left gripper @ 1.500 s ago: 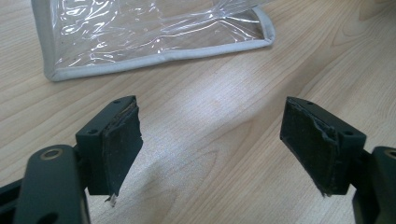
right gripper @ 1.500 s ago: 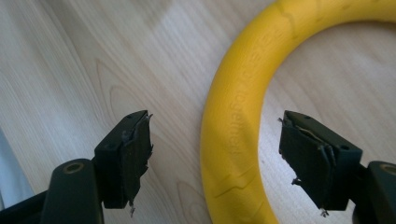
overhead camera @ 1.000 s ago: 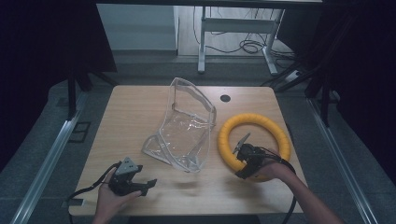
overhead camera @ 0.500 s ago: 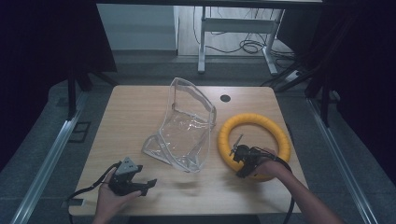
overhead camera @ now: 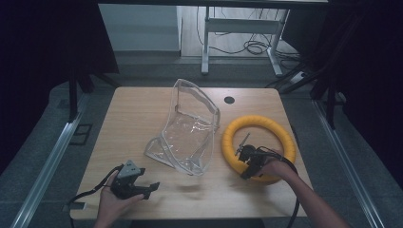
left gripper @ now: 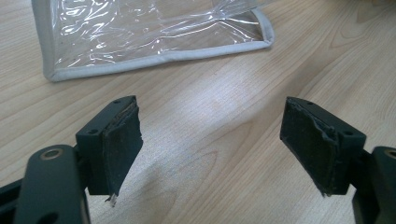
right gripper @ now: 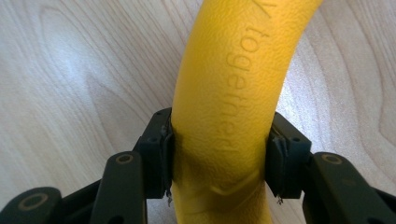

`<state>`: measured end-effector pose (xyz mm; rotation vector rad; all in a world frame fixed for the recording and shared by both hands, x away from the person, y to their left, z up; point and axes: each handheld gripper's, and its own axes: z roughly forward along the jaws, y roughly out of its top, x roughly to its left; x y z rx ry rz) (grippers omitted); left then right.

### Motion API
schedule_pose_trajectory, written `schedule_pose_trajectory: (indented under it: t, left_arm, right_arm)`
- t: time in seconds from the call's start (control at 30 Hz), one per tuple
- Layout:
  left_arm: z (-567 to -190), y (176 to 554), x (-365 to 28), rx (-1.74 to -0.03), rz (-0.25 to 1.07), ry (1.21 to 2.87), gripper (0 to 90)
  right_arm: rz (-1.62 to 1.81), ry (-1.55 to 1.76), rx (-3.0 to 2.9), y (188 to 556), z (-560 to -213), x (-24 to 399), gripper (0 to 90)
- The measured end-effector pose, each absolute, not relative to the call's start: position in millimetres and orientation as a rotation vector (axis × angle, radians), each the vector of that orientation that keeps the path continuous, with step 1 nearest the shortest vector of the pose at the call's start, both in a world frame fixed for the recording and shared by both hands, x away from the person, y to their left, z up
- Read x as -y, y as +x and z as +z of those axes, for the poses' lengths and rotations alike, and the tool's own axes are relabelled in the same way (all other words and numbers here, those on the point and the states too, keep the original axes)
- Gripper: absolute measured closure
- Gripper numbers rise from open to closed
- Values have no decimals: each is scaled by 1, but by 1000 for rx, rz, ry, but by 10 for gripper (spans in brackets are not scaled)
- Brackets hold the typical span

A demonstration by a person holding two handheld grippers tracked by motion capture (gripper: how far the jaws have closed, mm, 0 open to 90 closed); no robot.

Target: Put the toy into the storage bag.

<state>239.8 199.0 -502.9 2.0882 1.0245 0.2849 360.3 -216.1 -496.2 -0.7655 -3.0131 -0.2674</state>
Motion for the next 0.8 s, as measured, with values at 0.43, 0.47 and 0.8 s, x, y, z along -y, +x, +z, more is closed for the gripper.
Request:
schedule_pose_trajectory:
  t: [0.43,0.47,0.8]
  left_arm:
    - [-503,240,-199,-1024,287,2090,205]
    - [-503,240,-199,-1024,287,2090,205]
    - [-503,240,-198,-1025,287,2088,205]
  right_arm:
    - [-461,-816,2991,361,-481,226,509]
    - [-479,-824,2986,361,-480,227,509]
    - [-655,-873,2951,362,-463,240,511]
